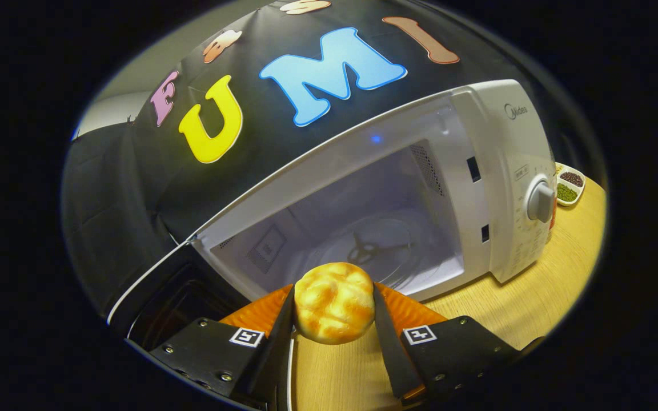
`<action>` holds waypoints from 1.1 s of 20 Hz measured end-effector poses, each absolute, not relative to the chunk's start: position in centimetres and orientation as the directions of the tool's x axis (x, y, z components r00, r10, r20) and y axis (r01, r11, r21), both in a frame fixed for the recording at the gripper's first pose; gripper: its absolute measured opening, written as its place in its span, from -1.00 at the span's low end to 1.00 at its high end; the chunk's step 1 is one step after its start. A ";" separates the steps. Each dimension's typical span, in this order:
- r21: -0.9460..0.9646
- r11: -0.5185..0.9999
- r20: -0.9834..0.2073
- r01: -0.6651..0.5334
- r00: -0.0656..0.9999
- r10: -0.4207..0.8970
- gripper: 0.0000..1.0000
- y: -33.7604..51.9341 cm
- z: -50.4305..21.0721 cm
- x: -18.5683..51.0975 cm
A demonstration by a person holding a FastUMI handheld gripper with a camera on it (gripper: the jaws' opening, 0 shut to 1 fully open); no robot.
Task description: Open the microwave, put the food inside, and close the microwave door.
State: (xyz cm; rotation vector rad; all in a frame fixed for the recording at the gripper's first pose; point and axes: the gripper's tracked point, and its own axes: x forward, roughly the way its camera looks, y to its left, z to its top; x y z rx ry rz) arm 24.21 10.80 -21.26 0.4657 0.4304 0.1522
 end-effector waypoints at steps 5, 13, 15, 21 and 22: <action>0.454 0.891 -0.365 -0.016 0.909 0.202 0.47 10.9 -23.2 27.3; 0.357 0.934 -0.374 0.021 0.919 0.122 0.61 10.7 -25.3 30.1; 0.354 0.935 -0.378 0.025 0.918 0.119 0.70 10.7 -25.3 30.2; 0.319 0.948 -0.364 -0.008 0.922 0.131 0.95 10.8 -23.3 28.8; 0.305 0.952 -0.359 -0.023 0.923 0.137 0.95 10.7 -22.7 28.1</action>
